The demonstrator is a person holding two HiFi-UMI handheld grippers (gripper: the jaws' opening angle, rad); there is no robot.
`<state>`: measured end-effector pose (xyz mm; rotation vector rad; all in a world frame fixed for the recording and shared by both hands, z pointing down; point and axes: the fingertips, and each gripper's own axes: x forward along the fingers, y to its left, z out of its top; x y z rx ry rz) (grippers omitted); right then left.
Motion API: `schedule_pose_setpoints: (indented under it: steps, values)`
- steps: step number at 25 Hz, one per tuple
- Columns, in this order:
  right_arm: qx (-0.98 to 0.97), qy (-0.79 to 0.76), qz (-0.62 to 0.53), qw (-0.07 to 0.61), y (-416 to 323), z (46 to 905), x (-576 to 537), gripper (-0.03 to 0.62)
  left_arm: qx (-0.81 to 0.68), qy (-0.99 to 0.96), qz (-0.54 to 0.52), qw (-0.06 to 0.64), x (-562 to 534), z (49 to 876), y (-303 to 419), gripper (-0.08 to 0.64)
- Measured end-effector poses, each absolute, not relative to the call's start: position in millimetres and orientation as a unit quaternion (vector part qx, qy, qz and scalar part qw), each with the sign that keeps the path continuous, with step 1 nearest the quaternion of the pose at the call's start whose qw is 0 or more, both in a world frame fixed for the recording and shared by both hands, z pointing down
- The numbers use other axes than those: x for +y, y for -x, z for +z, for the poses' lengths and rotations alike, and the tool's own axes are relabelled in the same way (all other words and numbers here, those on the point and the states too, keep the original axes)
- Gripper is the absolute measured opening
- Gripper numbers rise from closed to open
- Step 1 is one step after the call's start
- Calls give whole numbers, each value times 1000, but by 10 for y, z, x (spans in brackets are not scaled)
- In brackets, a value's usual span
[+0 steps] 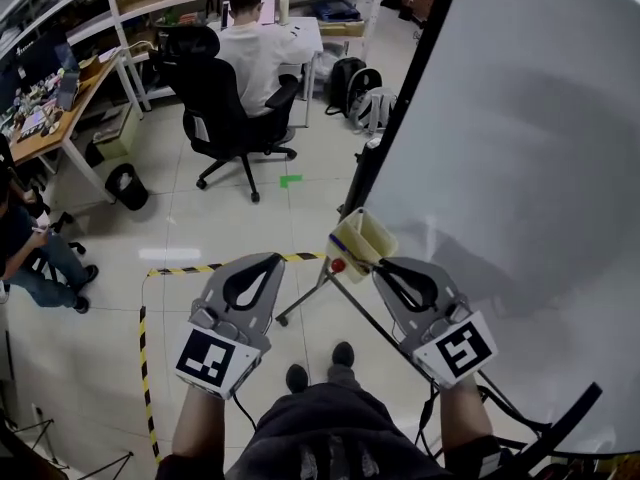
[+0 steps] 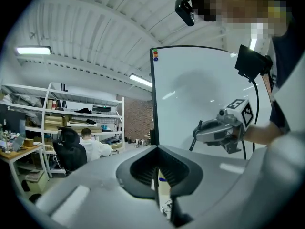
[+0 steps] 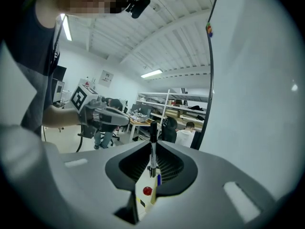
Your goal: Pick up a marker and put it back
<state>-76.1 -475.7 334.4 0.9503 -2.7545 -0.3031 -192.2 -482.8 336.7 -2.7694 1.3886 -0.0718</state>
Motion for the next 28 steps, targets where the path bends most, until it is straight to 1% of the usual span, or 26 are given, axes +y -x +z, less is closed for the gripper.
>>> schedule_pose_setpoints:
  steps: [7,19,28]
  values:
    - [-937,-320,-103,101,764,3293,-4977,40,449,893,-21,29,-5038,3305,1893,6]
    - [-931,-326,-37,160,645,3956,-5207,40,451,892,-37,0,-5221,3547,1886,6]
    - [-924,-344,13,169,567,4412,-5256,41,444,894,-57,-14,-5291,3679,1803,6]
